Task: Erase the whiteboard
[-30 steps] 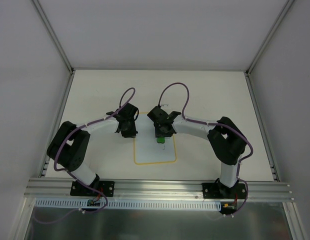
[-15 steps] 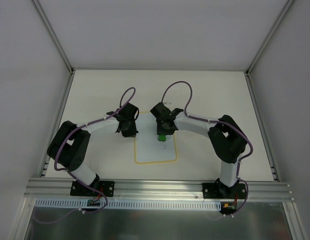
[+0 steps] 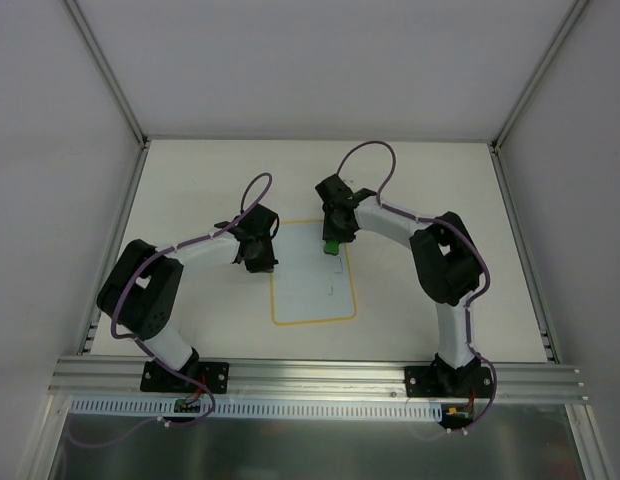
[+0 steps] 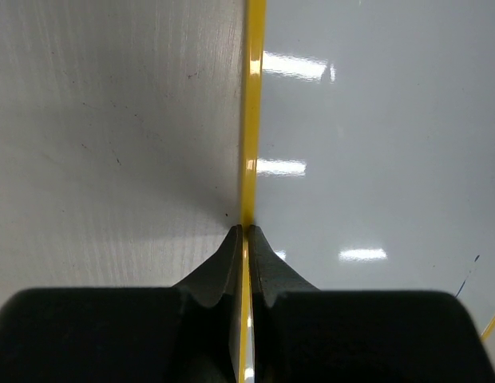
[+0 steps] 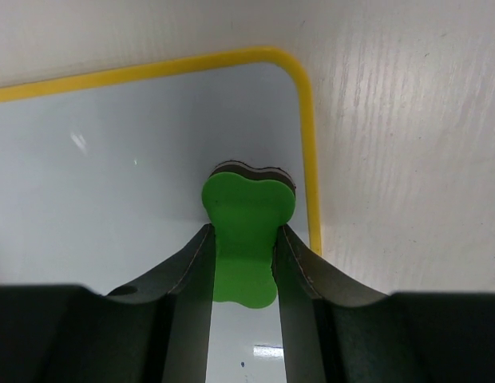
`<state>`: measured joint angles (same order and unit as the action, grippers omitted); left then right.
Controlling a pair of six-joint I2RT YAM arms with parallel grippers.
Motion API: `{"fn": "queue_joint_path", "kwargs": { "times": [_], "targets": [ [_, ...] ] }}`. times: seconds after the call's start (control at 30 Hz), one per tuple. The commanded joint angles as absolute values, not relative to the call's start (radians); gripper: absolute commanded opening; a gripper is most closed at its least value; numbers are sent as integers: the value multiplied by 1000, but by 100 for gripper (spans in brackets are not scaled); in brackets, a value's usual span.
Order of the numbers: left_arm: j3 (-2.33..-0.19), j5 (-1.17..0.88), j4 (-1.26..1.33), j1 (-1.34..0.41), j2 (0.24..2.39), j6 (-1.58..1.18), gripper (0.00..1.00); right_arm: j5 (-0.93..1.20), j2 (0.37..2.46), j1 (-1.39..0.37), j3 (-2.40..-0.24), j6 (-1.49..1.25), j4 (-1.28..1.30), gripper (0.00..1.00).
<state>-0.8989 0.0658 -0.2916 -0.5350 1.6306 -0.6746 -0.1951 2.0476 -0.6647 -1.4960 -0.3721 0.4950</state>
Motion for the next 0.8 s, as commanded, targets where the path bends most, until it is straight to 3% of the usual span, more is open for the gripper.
{"fn": "queue_joint_path", "kwargs": {
  "times": [0.0,0.23,0.37,0.77],
  "targets": [
    [-893,78,-339,-532,1689,-707,0,-103,1996,-705,-1363,-344,589,0],
    [-911,87,-339,-531,1690,-736,0,4,1852,-804,-1158,-362,604,0],
    [-925,92,-339,-531,1690,-738,0,43,1832,-848,-1147,-374,638,0],
    [-919,80,-339,-529,1695,-721,0,-160,1865,-821,-1181,-397,620,0]
  ]
}}
